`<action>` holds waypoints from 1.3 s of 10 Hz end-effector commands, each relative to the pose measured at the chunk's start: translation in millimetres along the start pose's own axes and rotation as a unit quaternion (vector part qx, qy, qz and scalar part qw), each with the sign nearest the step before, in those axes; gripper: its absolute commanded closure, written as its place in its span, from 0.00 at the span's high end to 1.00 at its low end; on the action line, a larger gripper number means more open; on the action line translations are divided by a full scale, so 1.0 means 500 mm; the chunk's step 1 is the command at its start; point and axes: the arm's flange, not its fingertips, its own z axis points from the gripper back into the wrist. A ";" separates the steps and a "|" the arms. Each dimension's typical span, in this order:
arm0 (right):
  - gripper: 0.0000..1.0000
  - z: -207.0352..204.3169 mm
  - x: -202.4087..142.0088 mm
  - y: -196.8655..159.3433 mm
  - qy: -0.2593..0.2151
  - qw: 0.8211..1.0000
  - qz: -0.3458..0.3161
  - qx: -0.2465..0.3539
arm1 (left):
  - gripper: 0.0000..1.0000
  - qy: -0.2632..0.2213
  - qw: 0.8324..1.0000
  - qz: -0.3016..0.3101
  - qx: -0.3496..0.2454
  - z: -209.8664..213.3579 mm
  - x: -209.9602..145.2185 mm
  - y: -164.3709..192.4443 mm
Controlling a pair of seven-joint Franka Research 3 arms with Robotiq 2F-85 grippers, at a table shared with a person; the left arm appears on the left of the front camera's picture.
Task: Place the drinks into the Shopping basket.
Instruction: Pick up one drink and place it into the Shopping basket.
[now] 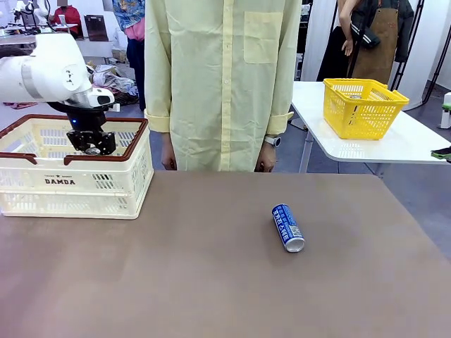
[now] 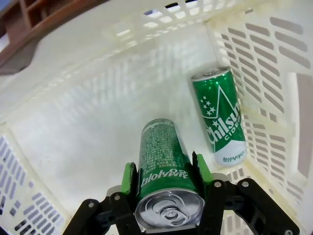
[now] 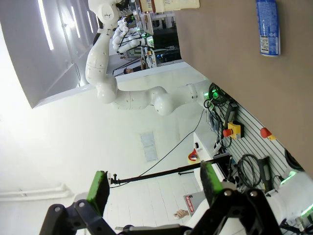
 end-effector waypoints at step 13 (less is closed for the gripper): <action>1.00 -0.002 0.005 0.013 -0.003 1.000 -0.007 0.005 | 1.00 -0.016 0.995 -0.037 -0.092 0.326 -0.047 0.028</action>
